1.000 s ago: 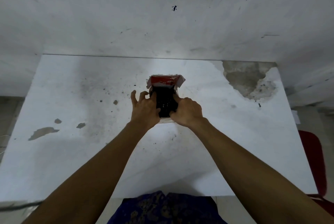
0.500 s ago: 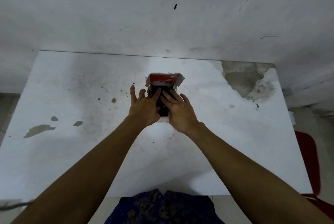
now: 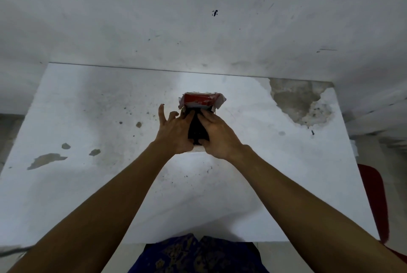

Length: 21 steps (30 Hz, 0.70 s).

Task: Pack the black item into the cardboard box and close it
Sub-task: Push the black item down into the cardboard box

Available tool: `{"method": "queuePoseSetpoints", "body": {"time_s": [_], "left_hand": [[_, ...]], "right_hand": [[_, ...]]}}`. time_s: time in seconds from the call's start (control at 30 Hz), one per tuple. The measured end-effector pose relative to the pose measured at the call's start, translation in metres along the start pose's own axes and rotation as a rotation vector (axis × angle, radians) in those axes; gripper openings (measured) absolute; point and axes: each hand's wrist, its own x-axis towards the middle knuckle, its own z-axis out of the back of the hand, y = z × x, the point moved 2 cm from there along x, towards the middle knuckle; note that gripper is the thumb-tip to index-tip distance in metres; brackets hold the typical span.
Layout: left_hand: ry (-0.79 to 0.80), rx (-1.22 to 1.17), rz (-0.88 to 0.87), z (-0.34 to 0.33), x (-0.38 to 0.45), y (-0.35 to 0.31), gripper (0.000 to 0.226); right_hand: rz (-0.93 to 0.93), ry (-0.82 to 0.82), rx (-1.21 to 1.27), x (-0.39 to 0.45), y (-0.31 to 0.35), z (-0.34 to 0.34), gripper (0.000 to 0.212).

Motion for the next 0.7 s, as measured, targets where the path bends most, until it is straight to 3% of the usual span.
{"method": "queuePoseSetpoints", "body": {"time_s": [0.13,0.27,0.5,0.7], "left_hand": [[-0.007,0.012,0.047,-0.002,0.008,-0.004,0.081],[0.009,0.056,0.074,-0.005,0.017,-0.007,0.082],[0.044,0.067,0.088,-0.007,0.024,-0.008,0.085],[0.063,-0.093,0.146,-0.013,0.026,-0.009,0.07]], "right_hand": [[-0.062,0.073,-0.114,0.009,0.0,0.0,0.083],[-0.106,0.072,-0.194,0.02,0.004,-0.003,0.071],[-0.104,0.16,-0.265,0.029,-0.001,0.001,0.07],[-0.087,-0.105,-0.321,0.014,0.0,0.002,0.06]]}}
